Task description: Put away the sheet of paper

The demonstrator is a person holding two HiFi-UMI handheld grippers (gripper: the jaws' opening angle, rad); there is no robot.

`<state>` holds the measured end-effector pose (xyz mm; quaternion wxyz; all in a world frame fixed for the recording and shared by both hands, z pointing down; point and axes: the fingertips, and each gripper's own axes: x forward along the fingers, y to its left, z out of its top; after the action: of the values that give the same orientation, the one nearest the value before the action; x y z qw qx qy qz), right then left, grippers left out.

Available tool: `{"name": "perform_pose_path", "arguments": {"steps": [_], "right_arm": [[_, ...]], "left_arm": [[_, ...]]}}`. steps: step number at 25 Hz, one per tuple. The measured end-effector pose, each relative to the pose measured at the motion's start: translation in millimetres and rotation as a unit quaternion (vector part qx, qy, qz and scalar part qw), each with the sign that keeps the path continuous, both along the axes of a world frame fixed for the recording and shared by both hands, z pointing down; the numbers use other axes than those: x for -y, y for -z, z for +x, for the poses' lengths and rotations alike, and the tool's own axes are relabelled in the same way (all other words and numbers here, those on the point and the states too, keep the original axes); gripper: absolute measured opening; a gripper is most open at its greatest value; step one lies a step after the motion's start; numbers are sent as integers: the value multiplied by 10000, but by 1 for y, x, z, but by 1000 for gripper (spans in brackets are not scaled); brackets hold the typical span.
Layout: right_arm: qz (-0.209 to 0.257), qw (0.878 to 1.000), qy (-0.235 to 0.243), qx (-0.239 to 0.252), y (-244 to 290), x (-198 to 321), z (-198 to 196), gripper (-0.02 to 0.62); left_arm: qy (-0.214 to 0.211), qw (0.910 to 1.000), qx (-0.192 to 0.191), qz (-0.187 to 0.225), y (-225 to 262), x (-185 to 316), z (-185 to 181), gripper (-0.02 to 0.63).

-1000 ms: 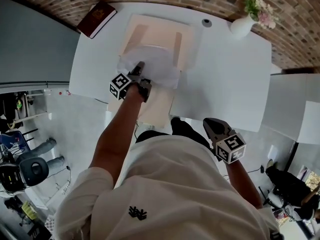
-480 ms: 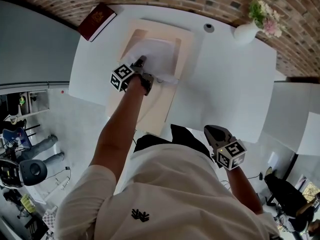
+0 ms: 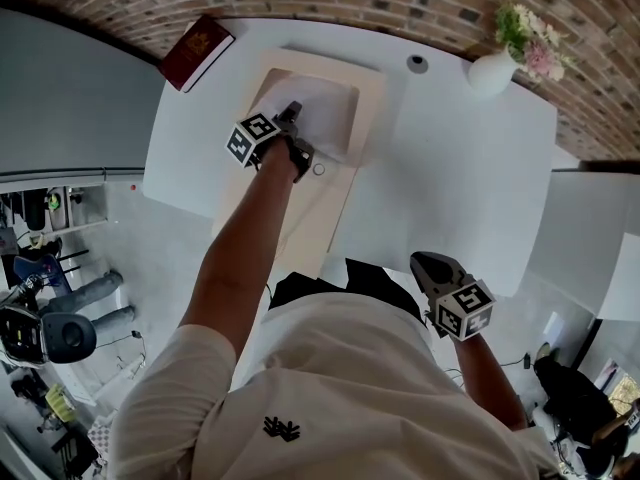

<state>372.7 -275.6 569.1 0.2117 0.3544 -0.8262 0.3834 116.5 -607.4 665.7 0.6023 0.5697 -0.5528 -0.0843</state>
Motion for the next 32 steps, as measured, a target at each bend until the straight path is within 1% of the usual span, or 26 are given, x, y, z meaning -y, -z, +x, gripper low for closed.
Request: {"name": "perform_pose_path", "arguments": {"steps": [2,4,9,12,14,18,23,27,32], "right_arm": [[-11,10000,-22,40,-2,1,3,37],[-25,10000,-43,79,-3,1,5,37],[0,9998,-75,206,-5,7,6,37],[37,9996,-20,285,-5,9,2,37],[66,9995,17,321,-6,10,0,37],[133,9992,98,374,-6,13,-7,37],[213,9985,281,414,-4,14,-24,37],[327,9978,449,374,-2,14,-41,37],[518,9968,555,255,9,7,-72,37]], "left_arm": [[-31,9997,201,-136,-1,1,1,232],[-82,9986,435,-301,-3,1,0,246],[-101,9918,1115,-611,-1,-5,-10,268],[-101,9881,1348,-729,1,-14,-17,275],[-89,9868,1428,-757,3,-20,-21,278],[-83,9868,1448,-714,11,-30,-27,279],[-107,9884,1378,-629,25,-49,-36,279],[-148,9912,1218,-496,36,-67,-43,279],[-292,9952,906,-220,55,-96,-53,279]]}}
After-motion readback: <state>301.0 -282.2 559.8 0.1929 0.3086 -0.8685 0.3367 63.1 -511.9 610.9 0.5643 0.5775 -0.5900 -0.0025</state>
